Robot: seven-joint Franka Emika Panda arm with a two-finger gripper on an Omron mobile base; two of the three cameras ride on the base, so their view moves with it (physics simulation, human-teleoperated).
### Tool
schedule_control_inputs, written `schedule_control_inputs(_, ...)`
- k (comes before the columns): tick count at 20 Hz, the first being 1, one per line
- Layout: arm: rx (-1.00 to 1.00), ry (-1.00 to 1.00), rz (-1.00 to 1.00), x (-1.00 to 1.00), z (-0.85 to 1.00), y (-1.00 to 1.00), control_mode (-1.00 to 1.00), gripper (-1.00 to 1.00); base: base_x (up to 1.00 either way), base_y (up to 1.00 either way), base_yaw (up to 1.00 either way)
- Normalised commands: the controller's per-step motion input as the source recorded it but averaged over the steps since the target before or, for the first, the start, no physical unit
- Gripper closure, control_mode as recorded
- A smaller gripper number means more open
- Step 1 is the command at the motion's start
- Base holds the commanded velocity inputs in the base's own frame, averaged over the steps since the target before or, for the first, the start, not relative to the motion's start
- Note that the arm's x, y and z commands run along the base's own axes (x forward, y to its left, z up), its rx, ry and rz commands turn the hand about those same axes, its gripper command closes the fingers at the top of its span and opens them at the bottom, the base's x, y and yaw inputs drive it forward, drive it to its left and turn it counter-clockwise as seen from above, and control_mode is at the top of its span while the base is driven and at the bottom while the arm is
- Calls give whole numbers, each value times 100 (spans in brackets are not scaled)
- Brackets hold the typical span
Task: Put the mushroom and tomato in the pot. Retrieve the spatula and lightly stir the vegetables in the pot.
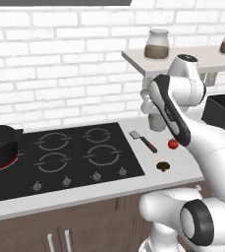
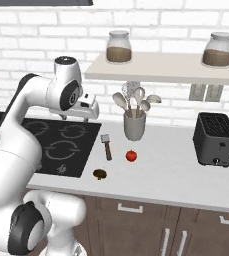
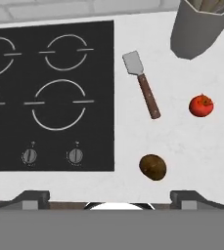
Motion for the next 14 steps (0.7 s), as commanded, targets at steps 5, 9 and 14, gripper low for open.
schedule_control_inputs(5, 9, 7, 0, -3, -27, -10, -100, -100, 0, 0, 0)
schedule_control_inputs(9, 3, 8, 0, -41, -89, -2, -100, -100, 0, 0, 0)
schedule_control_inputs(14, 0, 14, 1, -44, -58, -4, -100, -100, 0, 0, 0)
